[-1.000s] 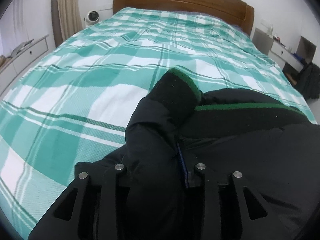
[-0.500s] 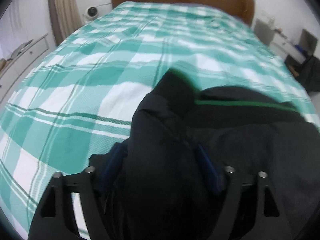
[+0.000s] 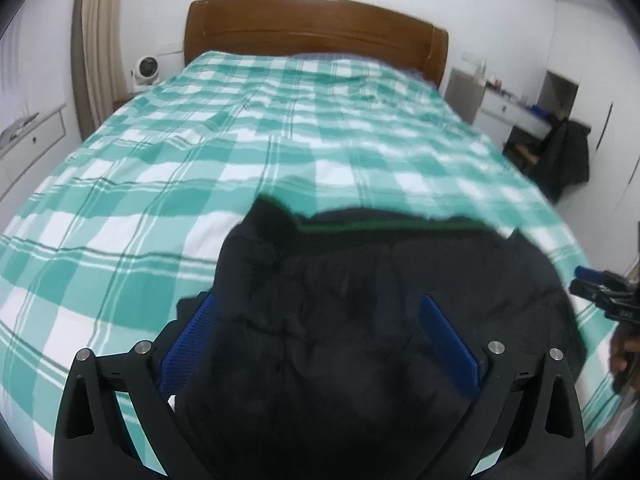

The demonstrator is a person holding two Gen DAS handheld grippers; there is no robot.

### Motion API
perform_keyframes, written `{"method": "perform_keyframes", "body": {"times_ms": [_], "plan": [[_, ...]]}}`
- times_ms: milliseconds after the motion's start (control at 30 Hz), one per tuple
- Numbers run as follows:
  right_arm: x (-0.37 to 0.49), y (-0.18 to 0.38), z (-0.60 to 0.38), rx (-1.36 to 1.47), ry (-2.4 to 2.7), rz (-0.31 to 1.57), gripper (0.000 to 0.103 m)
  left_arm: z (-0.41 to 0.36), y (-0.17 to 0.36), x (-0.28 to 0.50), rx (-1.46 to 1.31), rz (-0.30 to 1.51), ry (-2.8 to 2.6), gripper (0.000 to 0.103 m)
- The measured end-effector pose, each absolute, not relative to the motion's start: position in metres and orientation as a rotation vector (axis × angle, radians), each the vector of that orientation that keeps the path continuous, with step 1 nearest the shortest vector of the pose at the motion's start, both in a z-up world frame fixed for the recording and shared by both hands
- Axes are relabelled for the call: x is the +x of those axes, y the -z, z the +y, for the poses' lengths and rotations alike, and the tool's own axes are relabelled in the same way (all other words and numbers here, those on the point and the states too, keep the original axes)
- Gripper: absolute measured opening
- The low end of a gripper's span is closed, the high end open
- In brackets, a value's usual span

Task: Fold large clothes
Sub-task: 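Fold the hem up over the collar with both grippers and release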

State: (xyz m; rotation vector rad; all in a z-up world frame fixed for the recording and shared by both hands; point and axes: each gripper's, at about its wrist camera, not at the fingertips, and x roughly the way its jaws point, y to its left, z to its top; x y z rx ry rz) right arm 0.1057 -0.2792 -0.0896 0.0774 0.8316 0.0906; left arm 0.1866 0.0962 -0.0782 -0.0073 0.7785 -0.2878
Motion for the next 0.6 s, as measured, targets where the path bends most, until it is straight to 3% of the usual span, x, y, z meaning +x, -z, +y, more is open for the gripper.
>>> {"method": "perform_keyframes", "body": {"times_ms": [233,433,600], "plan": [[0.082,0.117,-0.283,0.148,-0.024,0.844,0.078,0.079,0.09,0.164,0.002,0.78,0.321,0.101],[0.073,0.121,-0.282,0.2,-0.018,0.824,0.078,0.012,0.075,0.177,0.047,0.766,0.44,0.101],[0.06,0.12,-0.281,0.207,-0.044,0.818,0.078,-0.034,0.116,0.205,0.125,0.886,0.439,0.101]]}}
